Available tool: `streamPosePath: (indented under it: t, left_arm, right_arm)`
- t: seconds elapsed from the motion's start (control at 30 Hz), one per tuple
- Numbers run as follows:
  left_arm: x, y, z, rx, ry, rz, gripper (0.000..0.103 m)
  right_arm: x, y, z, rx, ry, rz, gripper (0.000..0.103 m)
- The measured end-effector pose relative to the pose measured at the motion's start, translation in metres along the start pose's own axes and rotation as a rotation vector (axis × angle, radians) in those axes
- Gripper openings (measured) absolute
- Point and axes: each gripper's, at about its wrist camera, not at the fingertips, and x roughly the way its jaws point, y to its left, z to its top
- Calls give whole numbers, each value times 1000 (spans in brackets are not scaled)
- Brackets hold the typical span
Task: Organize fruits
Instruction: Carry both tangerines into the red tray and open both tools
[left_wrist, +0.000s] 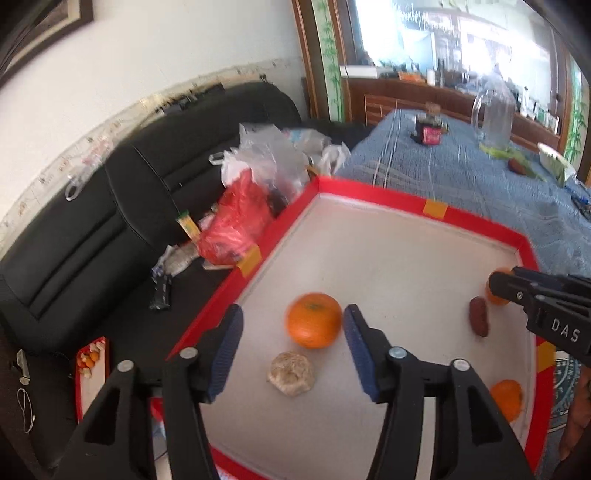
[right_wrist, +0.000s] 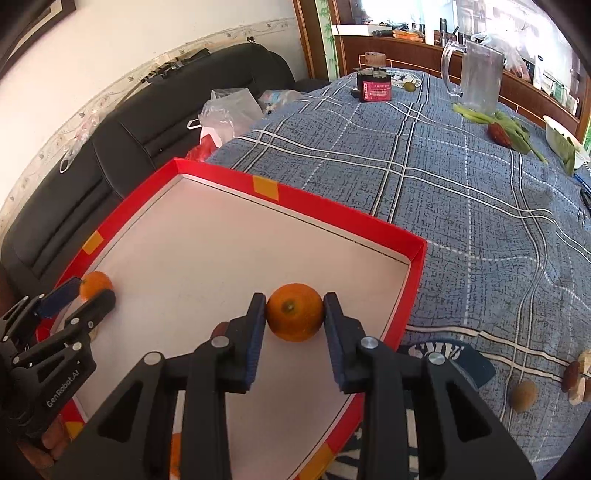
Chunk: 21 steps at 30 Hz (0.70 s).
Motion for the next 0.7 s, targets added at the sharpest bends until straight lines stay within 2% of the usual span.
streamPosePath:
  t: [0.13,0.2,0.3,0.7]
  left_arm:
    - [-34,2,5,-18,-73,4,71]
    - [-50,0,7,-16,-111,12,79]
    - [-76,-4,9,-8,-164,13,80]
    - [-154,-19,0,30,-302,18,83]
  right_arm:
    - [-19,3,-3,-2,-40,15,35]
    - [-33,4,-6,-7,-73,22,36]
    - [-58,4,-10,2,-124,40,42]
    - [-149,-2,-40,19,-288,64,47]
